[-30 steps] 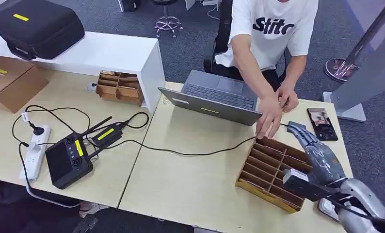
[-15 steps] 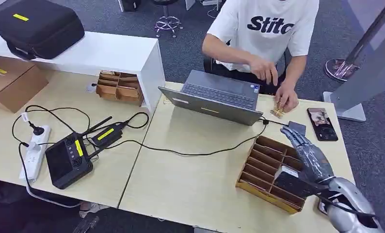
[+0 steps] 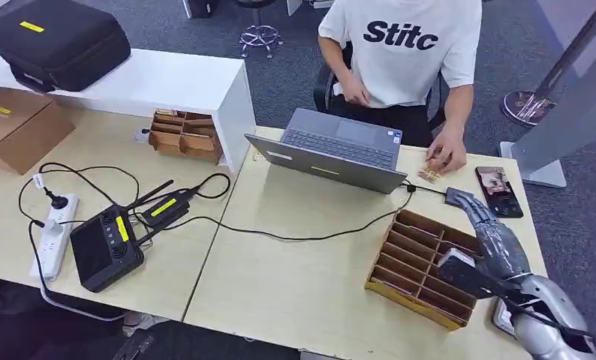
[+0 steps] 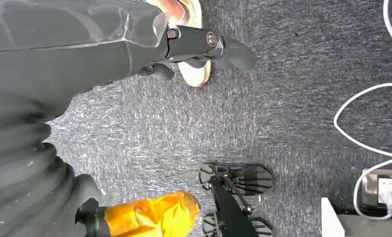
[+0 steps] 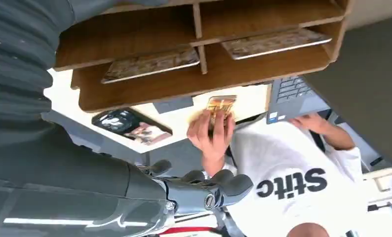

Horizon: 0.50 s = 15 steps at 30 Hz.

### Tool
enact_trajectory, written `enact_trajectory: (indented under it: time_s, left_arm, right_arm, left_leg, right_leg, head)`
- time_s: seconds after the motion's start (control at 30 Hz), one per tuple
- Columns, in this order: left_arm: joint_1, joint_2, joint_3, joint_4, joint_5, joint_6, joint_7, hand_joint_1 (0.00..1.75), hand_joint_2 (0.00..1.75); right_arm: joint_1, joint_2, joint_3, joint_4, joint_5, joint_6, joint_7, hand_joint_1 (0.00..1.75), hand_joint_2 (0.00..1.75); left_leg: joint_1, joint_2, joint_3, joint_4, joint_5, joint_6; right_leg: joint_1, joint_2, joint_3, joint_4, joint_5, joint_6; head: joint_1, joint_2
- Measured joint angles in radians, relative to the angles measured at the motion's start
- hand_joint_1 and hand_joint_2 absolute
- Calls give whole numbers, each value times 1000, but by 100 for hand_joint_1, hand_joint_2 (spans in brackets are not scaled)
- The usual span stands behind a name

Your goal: Pass the card to the sensor for recognition and then transmit it.

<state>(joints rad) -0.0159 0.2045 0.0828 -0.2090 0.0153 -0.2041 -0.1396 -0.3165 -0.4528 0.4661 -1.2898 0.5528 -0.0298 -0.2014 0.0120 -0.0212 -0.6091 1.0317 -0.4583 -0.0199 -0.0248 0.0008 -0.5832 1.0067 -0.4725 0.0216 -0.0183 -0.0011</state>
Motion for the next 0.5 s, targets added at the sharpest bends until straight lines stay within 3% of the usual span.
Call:
enact_trajectory:
  time_s: [0.5]
  left_arm:
    - [9, 0, 0, 0, 0, 0, -7, 0, 175]
  right_arm:
    - [2, 0, -39, 11, -10, -8, -1, 0, 175]
  left_leg:
    - [0, 0, 0, 0, 0, 0]
  right_leg:
    - [0, 0, 0, 0, 0, 0]
  head:
    - [0, 0]
